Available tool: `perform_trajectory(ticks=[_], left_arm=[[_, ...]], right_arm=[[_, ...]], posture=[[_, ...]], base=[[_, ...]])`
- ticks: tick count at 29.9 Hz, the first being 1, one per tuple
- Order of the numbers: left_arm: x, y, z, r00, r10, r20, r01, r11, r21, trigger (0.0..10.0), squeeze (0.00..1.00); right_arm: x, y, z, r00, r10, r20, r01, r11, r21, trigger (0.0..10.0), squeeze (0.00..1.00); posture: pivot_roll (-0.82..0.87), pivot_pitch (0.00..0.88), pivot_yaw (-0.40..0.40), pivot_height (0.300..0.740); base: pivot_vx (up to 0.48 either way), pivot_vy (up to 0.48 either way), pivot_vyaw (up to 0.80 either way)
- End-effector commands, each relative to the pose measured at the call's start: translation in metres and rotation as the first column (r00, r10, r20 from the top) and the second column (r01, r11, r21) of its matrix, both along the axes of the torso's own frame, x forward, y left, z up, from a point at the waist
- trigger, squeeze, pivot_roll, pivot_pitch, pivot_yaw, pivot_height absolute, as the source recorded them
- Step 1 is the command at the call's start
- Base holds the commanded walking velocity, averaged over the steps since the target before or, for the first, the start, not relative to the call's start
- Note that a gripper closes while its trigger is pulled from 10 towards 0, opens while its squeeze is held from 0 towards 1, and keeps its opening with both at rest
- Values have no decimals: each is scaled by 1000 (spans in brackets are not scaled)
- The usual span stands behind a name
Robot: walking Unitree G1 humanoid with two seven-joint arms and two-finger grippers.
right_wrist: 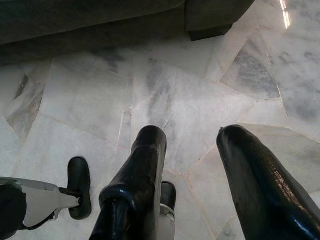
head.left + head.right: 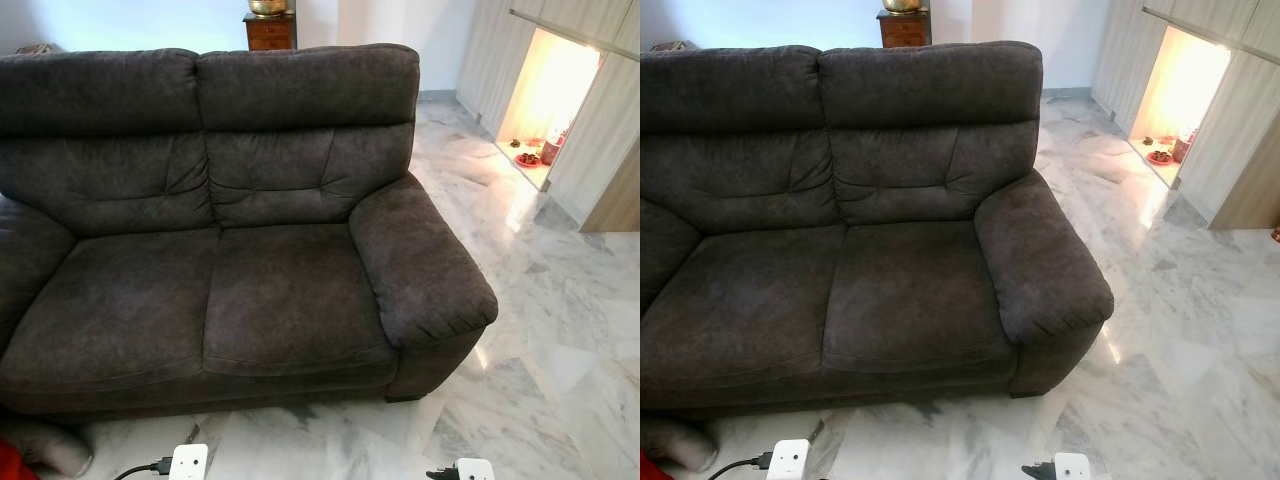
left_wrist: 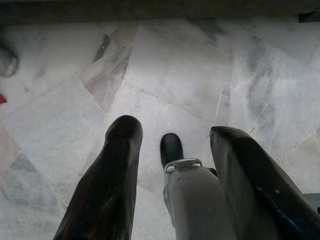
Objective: Move the pillow to the sofa from floor
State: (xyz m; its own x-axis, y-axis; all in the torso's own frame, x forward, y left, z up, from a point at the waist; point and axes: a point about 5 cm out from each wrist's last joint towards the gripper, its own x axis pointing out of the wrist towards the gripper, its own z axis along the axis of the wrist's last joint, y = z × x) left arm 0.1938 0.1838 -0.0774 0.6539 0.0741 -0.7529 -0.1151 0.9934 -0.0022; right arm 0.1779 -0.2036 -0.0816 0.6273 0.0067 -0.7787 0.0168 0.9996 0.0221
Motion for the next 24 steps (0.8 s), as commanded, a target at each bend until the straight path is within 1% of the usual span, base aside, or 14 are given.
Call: perform_trajectory(ticks=[1, 24], left_arm=[[-29, 64, -2, 991, 98, -85, -92, 993, 76, 10000, 0], [-29, 62, -2, 991, 95, -90, -89, 993, 74, 10000, 0]], right_arm=[[16, 26, 2, 990, -127, -55, 135, 968, 210, 10000, 0], [16, 25, 2, 992, -117, -53, 125, 970, 207, 10000, 0]], posture=[[148, 0, -46, 740], [147, 0, -46, 740]], base=[[0, 0, 0], [0, 0, 0]])
